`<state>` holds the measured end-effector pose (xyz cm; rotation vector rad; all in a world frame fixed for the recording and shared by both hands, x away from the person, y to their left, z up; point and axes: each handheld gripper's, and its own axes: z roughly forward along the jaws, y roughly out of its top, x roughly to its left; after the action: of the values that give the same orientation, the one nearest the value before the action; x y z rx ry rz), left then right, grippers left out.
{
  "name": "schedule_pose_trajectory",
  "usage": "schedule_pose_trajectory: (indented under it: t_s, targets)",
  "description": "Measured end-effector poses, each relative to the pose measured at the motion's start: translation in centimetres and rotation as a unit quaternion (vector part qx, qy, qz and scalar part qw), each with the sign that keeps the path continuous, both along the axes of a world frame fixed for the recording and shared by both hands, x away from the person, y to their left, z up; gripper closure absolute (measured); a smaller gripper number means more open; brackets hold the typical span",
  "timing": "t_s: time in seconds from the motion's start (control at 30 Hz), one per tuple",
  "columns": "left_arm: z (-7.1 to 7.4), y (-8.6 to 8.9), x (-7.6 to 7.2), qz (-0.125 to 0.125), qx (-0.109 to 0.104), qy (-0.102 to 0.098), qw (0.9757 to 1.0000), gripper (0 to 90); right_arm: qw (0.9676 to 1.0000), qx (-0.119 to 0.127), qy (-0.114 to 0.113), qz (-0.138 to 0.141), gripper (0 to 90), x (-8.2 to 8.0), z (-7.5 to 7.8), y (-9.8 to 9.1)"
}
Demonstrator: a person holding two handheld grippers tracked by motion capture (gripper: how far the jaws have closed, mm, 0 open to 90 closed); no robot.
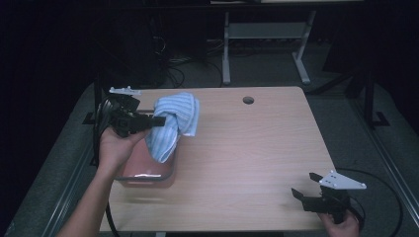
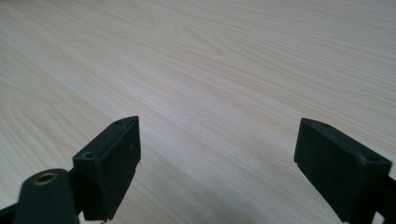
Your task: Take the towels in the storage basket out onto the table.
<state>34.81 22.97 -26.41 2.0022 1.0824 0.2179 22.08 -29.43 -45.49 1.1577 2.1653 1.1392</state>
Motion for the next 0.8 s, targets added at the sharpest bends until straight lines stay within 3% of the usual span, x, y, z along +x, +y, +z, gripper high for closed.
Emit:
schedule_pose_trajectory:
  t_s: [0.8]
  targets:
    - [-1.2,-4.3,1.2,-0.038,0.009,0.017,0.9991,79.3,1.0,0.0,-0.003,0.0,14.2,-0.1,0.1,0.0]
